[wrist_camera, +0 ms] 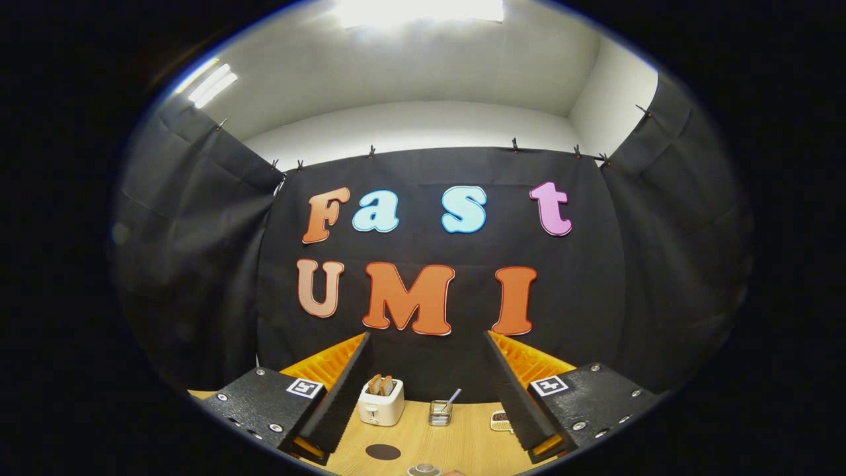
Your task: Take the bottle from table, then pour the juice into the cup, finally place the bottle on the coaster
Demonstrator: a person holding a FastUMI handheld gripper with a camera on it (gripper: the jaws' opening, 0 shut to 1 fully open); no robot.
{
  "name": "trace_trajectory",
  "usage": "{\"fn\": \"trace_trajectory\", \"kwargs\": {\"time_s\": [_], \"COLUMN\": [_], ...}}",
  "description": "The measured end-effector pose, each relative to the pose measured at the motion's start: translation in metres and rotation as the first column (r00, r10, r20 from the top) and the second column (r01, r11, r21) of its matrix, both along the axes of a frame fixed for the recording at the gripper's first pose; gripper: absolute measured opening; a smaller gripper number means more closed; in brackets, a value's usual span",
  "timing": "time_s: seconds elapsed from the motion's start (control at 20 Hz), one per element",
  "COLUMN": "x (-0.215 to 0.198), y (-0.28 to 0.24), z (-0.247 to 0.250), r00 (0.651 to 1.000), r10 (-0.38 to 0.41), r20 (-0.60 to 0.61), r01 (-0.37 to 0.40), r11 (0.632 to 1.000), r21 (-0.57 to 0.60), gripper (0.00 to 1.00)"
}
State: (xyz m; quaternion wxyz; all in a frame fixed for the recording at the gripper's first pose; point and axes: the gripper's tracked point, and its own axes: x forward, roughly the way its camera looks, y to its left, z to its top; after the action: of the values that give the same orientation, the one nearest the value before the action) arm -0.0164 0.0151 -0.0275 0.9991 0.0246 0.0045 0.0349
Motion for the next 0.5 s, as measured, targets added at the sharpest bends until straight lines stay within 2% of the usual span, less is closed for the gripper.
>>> {"fn": "trace_trajectory", "kwargs": {"time_s": [0.3, 0.5], "x": [-0.007, -0.011], "y": [-0.002, 0.001], "z": [-0.042, -0.065], "r00": [0.999, 0.999], "r10": [0.015, 0.038], "r20": [-0.036, -0.018], "r01": [-0.014, -0.036], "r11": [1.0, 0.996], "r21": [0.028, 0.081], "gripper": [0.98, 0.98]}}
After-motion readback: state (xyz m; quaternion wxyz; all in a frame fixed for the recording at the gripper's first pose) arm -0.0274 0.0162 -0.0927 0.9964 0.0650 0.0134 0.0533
